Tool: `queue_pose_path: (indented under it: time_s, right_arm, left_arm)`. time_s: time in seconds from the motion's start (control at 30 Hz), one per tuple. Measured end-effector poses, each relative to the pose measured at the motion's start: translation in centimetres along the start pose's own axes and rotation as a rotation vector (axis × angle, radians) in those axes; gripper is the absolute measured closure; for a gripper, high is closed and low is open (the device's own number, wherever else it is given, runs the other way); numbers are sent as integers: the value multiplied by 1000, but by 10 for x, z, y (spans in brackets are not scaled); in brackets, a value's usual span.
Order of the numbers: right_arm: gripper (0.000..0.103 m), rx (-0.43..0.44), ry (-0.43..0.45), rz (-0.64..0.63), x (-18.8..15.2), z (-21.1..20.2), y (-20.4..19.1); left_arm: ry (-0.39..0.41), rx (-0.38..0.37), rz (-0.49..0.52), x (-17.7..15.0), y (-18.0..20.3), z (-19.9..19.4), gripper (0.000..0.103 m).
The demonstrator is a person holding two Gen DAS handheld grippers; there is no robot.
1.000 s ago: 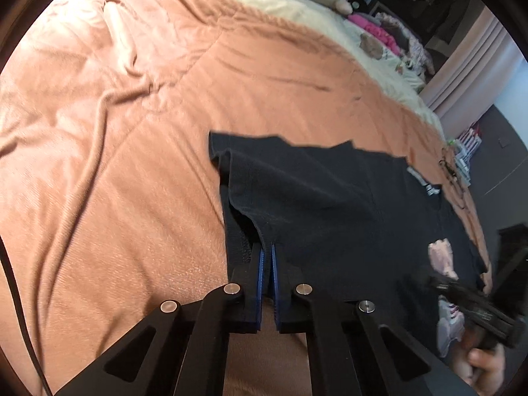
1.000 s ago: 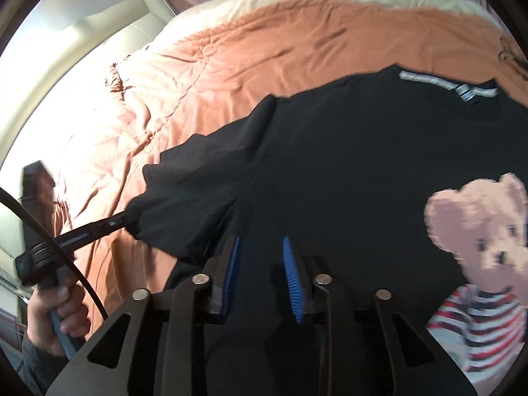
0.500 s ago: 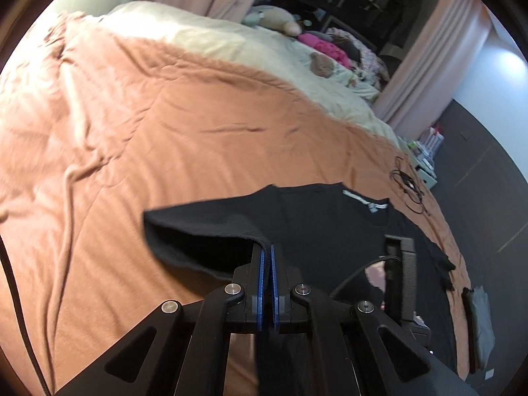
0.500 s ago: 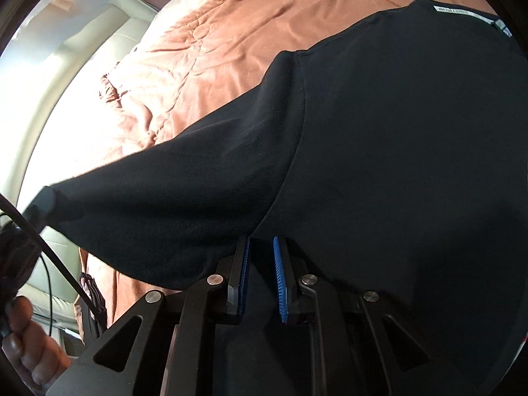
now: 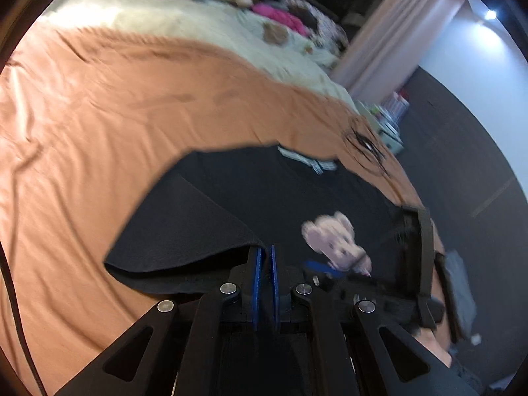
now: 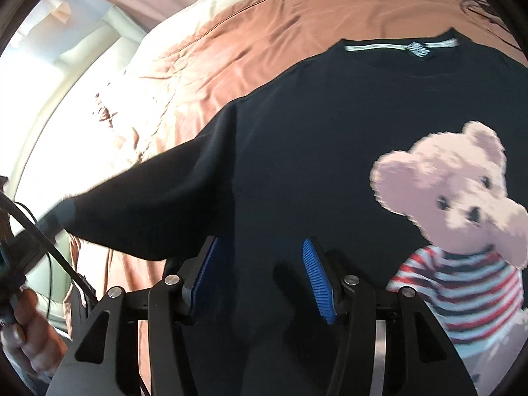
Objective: Fold small clothes
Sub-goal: 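Lift the sleeve with the left gripper and fold it toward the shirt's center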
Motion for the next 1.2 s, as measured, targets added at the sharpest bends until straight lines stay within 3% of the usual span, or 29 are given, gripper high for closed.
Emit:
queue_pose_path:
  time_s: [0.07,0.17,0.33,0.43,0.6,0.8,0.83,0.87,0.9,0.93,1.2]
  right_arm:
    - [53,-12,7,4,1,-2,3]
    - [53,-9,14,6,4,3,5]
    - [53,6,17,0,6,12,0]
    - [53,23,2,-11,4,21,0]
    - [53,49,-28,-39,3,26,-20]
    - [53,37,-40,-43,12,47,-25]
    - [53,37,-41,-41,11,44,-24]
    - [53,38,-42,-40,10,42,-23]
    - [53,38,-41,-43,8,36,-21]
    - [53,37,-38,-45,7,32,-20]
    - [53,29,17,-15,5,-18,6]
  left_arm:
    - [-19,-3,11,-6,6,0,88]
    - [25,61,-7,-5,-7,-12,57]
    - [56,229,-61,-3,-58,-19,56]
    - [50,274,-110,-10,-87,-11,56]
    - [45,314,-169,-19,-125,4,56]
    - [4,281,-197,-30,-140,36,56]
    - [-6,291,-190,-30,-141,40,57]
    - [-17,308,-179,-31,-141,44,67]
    - [-27,318,-173,-31,-142,46,87]
    - [-34,312,-176,-30,-141,47,95]
    - [55,260,-81,11,-81,19,98]
Point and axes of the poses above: each gripper's, at about its wrist camera, not at the fingertips, and z roughly the way its jaws point, y to its right, x to its top, the point moved 8 cm from there along z, roughly the way its jaws point, and after that the axes turned 2 degrees about z, right-handed, at the moved point
